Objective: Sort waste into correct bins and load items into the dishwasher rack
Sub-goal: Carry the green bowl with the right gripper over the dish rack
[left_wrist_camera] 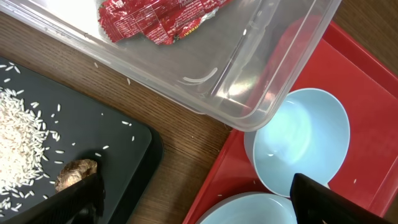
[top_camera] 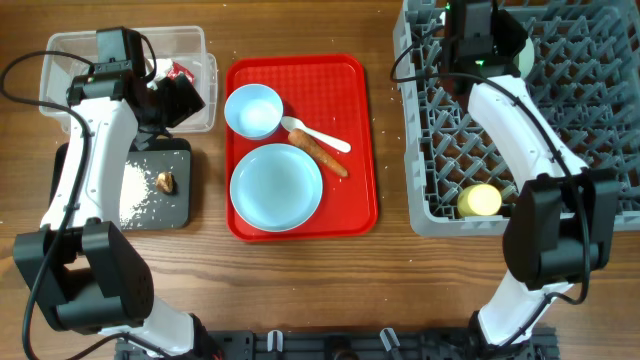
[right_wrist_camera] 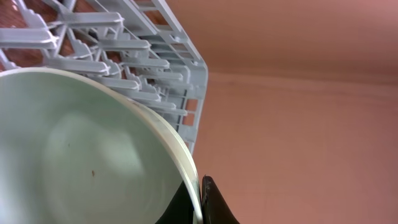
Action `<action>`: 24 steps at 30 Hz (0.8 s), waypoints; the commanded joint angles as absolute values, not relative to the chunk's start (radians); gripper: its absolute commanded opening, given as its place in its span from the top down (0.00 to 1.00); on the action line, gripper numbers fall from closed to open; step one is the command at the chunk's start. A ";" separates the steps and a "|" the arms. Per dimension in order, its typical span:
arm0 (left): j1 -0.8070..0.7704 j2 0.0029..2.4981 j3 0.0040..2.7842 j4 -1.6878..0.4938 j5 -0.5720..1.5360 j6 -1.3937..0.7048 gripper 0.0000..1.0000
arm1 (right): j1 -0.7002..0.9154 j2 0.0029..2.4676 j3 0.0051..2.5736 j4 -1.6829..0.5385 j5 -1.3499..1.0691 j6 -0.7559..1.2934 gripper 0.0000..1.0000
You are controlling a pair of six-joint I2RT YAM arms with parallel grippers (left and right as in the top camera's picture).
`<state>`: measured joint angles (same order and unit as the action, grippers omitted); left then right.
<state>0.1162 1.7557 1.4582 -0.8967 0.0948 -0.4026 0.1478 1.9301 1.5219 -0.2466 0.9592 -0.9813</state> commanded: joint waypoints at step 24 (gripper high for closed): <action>0.113 1.737 1.477 -0.898 0.100 -0.400 0.04 | 0.204 2.120 1.530 0.051 0.969 -1.201 0.95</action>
<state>0.1162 1.7557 1.4582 -0.8970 0.0948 -0.4026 0.1730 2.0777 1.5276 0.0597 0.9665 -1.1957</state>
